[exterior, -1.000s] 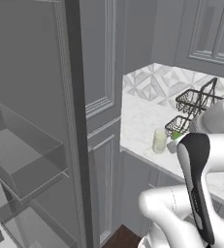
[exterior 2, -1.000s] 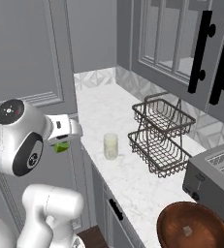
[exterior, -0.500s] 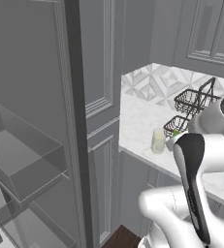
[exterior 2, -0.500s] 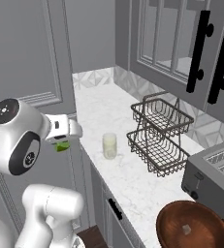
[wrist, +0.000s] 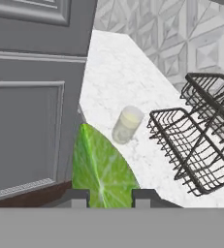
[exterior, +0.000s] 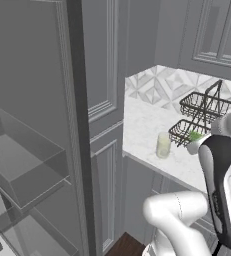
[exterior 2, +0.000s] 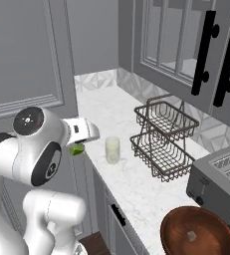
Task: Grab a lemon wedge from the fridge and one ice cube from the ice bowl, and put them in the glass of lemonade.
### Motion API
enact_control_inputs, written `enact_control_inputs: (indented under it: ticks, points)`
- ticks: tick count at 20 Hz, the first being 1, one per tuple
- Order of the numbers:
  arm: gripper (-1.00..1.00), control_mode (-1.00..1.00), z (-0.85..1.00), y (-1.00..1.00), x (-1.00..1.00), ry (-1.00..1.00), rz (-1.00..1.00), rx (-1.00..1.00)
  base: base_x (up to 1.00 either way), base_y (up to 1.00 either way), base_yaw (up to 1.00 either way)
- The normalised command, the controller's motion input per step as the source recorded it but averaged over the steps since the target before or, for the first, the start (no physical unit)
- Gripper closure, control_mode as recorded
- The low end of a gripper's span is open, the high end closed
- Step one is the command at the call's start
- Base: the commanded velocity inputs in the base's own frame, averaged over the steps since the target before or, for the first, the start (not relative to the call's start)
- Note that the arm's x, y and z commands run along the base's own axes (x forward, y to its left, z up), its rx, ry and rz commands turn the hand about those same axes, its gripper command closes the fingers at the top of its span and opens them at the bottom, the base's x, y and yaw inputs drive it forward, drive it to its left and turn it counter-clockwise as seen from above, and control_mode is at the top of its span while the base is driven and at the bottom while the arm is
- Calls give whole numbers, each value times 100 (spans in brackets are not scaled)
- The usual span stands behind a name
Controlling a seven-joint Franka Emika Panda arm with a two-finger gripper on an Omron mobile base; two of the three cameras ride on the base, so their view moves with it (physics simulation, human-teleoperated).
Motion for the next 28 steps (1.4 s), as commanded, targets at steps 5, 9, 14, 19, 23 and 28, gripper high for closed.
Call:
enact_control_inputs:
  ticks: [5,9,14,19,23,28]
  points:
    - [100,-100,-4,-51,11,-5,36,-6,0,0,0]
    - [100,-100,-18,-10,14,0,37,-33,0,0,0]
    - [100,-100,-26,0,15,0,33,-52,0,0,0]
    - [100,-100,-36,0,17,-1,36,-56,0,0,0]
    - [100,-100,-33,-24,26,0,46,-55,0,0,0]
    - [100,-100,-30,-21,42,0,54,-56,0,0,0]
